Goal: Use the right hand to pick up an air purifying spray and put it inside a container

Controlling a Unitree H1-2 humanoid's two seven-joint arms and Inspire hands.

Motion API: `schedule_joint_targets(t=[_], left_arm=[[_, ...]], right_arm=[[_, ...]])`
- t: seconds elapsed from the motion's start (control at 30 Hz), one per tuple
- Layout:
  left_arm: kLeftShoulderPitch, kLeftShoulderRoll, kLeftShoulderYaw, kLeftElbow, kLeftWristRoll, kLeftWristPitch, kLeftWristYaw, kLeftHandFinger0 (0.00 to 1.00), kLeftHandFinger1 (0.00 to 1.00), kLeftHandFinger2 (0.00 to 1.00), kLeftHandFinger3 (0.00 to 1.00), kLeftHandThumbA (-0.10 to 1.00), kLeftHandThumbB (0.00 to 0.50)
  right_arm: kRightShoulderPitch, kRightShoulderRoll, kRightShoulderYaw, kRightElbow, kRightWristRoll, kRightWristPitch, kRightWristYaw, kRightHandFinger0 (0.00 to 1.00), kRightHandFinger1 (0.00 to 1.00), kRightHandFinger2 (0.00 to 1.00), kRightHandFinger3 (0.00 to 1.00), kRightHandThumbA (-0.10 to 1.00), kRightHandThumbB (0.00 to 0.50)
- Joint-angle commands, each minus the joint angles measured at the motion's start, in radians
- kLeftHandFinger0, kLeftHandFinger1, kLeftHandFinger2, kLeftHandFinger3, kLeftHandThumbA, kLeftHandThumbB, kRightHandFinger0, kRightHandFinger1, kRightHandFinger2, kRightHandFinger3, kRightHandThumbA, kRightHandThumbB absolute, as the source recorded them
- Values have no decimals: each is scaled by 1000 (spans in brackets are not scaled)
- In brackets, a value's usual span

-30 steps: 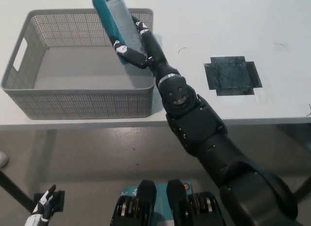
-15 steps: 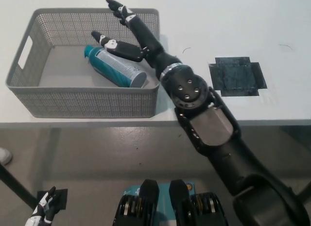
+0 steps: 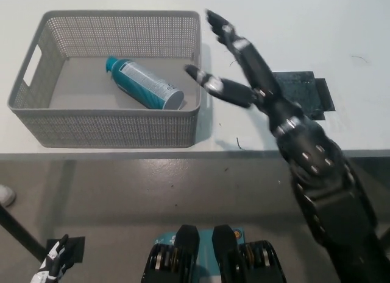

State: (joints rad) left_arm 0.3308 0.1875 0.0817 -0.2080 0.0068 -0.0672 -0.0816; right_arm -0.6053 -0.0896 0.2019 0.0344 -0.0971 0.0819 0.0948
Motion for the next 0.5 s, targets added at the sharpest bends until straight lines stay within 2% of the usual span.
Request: schedule_joint_targets(t=[0.0,0.03,0.07,0.13,0.17,0.23,0.33,0.4,0.47], left_arm=[[35,33,63,-1,-45,-78,10,1000,1000,1000,1000,1000,338],[35,28,65,0,-44,-82,14,1000,1000,1000,1000,1000,343],[40,22,70,3,-40,-95,22,1000,1000,1000,1000,1000,349],[33,12,74,18,-39,-114,27,1000,1000,1000,1000,1000,366],[33,9,74,22,-39,-122,27,1000,1000,1000,1000,1000,371],[39,8,84,34,-45,-143,24,1000,1000,1000,1000,1000,387],[39,0,88,36,-43,-150,24,1000,1000,1000,1000,1000,402],[36,-4,92,40,-46,-158,23,1000,1000,1000,1000,1000,393],[35,-5,101,40,-49,-160,23,1000,1000,1000,1000,1000,394]], right_arm=[[228,-127,-92,-532,32,13,41,1000,1000,1000,1000,900,444],[258,-138,-96,-544,40,1,42,1000,1000,1000,1000,899,419],[332,-153,-102,-561,47,-35,39,1000,1000,1000,1000,881,370],[442,-177,-114,-565,59,-73,37,1000,1000,1000,1000,873,325],[480,-188,-116,-559,52,-95,35,1000,1000,1000,1000,896,320],[575,-199,-113,-538,26,-110,27,1000,1000,1000,1000,958,363],[685,-231,-113,-474,-25,-189,18,1000,1000,1000,1000,999,348],[757,-247,-114,-406,-32,-254,12,1000,1000,1000,1000,1000,330],[790,-249,-110,-347,-33,-291,5,1000,1000,1000,1000,991,335]])
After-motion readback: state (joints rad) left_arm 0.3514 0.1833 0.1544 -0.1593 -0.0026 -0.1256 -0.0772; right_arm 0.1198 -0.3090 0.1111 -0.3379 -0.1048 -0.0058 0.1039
